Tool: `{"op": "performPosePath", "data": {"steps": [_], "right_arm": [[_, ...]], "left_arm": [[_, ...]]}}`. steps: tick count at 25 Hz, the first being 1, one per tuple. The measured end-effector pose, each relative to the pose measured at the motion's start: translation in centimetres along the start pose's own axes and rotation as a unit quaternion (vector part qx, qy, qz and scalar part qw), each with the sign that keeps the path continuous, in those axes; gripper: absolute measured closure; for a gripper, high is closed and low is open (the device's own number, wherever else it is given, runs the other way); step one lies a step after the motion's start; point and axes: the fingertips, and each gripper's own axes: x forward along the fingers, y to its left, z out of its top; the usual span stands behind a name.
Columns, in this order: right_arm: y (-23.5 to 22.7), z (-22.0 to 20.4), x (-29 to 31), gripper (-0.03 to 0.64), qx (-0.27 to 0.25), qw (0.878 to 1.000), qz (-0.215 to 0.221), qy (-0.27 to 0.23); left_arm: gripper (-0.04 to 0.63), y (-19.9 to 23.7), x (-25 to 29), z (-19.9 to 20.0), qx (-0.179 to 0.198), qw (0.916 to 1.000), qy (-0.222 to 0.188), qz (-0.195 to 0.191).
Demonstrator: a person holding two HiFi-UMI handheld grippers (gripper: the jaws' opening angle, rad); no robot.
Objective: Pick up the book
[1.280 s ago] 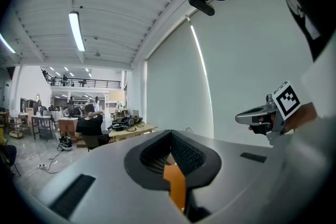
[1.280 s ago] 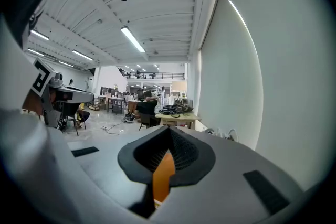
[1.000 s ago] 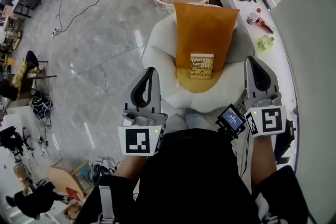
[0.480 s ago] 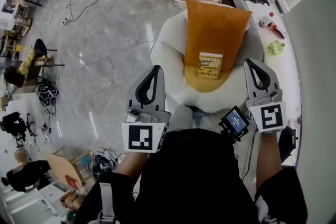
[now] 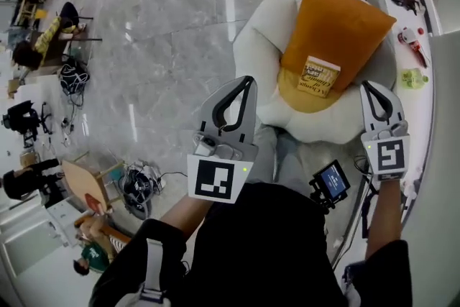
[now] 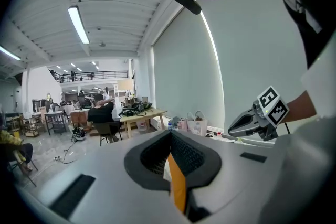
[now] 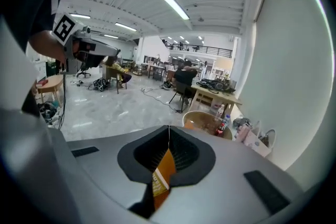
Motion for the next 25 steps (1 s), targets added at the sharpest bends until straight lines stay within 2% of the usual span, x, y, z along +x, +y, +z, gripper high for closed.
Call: {"op": "performPosePath", "data": {"steps": [3,9,12,16,25], "right_arm": [[1.6,-1.4,3.1,0.603,-0.018,0.998,0.036,0.045],[3.8,-4.4,8.6,0.601,-0.053,0.995,0.068,0.056],[5.1,-6.1,10.5,0.597,-0.045,0.991,0.088,0.090],[6.2,-10.7,12.6,0.559,-0.024,0.987,0.105,0.118],[8.4,-17.9,17.1,0.480,-0.026,0.975,0.148,0.164]], "left_arm": [[0.584,1.8,0.3,-2.3,-0.003,0.9995,0.030,0.005],[0.585,4.2,1.6,-6.4,-0.013,0.9984,0.053,0.015],[0.584,5.2,2.1,-8.8,-0.019,0.9976,0.063,0.023],[0.586,5.9,2.5,-12.1,-0.036,0.9961,0.074,0.033],[0.585,4.9,3.6,-18.6,-0.037,0.9930,0.112,0.013]]}}
